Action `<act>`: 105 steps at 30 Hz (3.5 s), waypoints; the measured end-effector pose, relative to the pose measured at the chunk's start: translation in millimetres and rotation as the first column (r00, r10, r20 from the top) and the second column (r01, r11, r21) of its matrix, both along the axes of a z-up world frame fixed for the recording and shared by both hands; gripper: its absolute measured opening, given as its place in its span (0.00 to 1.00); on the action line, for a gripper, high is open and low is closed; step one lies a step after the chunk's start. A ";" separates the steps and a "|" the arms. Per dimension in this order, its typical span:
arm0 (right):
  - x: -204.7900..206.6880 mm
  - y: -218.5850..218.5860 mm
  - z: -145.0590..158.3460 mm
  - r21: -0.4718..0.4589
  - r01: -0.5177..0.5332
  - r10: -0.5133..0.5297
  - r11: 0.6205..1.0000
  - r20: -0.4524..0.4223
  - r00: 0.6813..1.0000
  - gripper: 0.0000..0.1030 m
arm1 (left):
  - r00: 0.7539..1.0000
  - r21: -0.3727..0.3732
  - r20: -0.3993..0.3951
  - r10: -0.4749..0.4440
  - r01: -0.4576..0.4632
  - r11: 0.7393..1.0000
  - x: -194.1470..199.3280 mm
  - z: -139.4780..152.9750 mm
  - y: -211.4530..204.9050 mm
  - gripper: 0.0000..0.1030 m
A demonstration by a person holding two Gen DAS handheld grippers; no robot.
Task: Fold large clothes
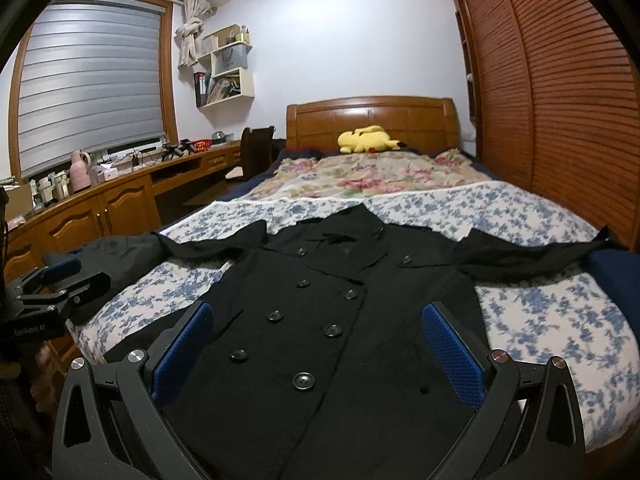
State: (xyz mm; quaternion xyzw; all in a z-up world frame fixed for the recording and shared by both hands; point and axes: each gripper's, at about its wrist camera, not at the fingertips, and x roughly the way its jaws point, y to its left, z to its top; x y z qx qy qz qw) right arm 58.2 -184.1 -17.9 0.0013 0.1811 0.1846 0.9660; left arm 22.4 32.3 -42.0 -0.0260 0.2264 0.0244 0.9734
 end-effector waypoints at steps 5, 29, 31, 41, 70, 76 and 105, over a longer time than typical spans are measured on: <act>11.1 7.8 -1.7 -0.011 -0.008 0.008 1.000 -0.024 1.000 1.00 | 0.999 -0.020 -0.032 0.019 -0.020 1.000 7.9 -19.3 15.2 1.00; 97.1 38.1 -11.4 -0.050 -0.065 0.063 0.997 -0.030 0.998 1.00 | 0.987 0.036 -0.146 0.071 -0.066 0.997 86.1 -56.3 73.5 1.00; 108.8 40.3 -8.6 -0.058 -0.078 0.076 0.995 -0.029 0.997 1.00 | 0.985 0.047 -0.153 0.078 -0.071 0.996 98.3 -54.1 81.5 1.00; 157.5 68.3 -29.6 -0.180 -0.168 0.155 0.969 -0.083 0.984 1.00 | 0.976 0.014 -0.198 0.092 -0.091 0.996 156.9 -43.7 122.9 1.00; 168.6 76.0 -71.9 -0.238 -0.265 0.215 0.935 -0.218 0.952 1.00 | 0.902 -0.129 -0.400 0.166 -0.234 0.963 295.1 -96.3 225.5 0.60; 170.3 76.4 -72.8 -0.233 -0.266 0.215 0.935 -0.221 0.951 1.00 | 0.877 -0.122 -0.432 0.209 -0.286 0.950 300.3 -113.1 234.7 0.60; 171.5 77.3 -77.1 -0.220 -0.265 0.215 0.939 -0.225 0.950 1.00 | 0.869 -0.243 -0.446 0.213 -0.347 0.906 310.4 -119.4 243.4 0.02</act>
